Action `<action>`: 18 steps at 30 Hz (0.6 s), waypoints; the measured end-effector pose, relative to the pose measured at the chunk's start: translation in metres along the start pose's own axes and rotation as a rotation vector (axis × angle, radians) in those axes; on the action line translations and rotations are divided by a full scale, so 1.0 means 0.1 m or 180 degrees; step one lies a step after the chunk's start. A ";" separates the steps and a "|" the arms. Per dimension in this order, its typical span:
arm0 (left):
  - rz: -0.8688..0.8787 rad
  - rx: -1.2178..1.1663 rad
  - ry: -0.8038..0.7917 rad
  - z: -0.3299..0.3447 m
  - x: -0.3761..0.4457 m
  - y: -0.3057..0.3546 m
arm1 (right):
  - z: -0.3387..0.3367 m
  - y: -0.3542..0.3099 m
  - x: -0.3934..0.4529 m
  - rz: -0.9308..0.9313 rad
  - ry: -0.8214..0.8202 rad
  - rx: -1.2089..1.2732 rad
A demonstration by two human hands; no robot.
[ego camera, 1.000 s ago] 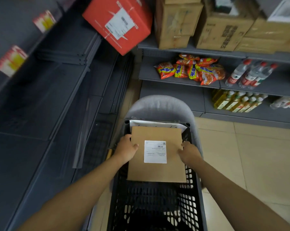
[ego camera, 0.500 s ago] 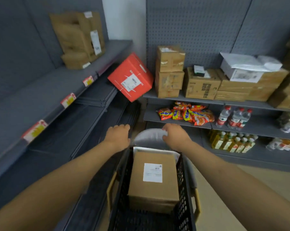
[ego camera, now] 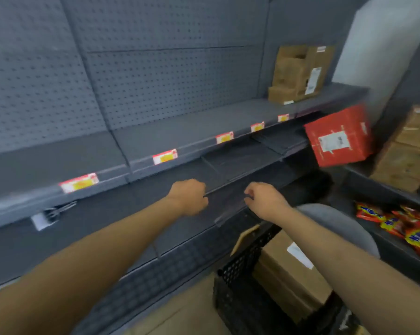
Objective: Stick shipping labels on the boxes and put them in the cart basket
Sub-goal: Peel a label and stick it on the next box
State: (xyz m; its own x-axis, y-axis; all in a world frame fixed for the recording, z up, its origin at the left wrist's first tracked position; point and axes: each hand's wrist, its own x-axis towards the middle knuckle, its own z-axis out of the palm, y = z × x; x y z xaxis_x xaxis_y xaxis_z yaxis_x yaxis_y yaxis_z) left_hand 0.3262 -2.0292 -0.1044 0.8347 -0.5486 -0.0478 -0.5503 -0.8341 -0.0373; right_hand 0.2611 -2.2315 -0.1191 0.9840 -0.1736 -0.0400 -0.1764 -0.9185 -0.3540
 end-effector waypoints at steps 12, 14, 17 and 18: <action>-0.2312 -0.0016 0.0364 0.16 -3.99 -2.24 | 1.30 -3.91 -1.23 -0.2951 -0.0731 -0.0076; -0.2716 -0.0063 0.0397 0.20 -4.81 -2.53 | 1.57 -4.62 -1.69 -0.3392 -0.0868 -0.0057; -0.3365 -0.0027 0.0413 0.26 -6.06 -2.86 | 1.97 -5.62 -2.43 -0.4020 -0.1010 -0.0098; -0.3604 -0.0042 0.0424 0.28 -6.46 -2.95 | 2.08 -5.92 -2.67 -0.4218 -0.1055 -0.0081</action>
State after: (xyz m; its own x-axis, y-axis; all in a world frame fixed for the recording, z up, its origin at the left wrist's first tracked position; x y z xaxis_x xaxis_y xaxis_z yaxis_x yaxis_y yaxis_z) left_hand -0.0517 -1.4272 -0.0904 0.8476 0.5185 0.1131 0.5199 -0.8540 0.0191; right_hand 0.1076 -1.5674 -0.0936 0.3733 0.9232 0.0914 0.8981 -0.3350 -0.2848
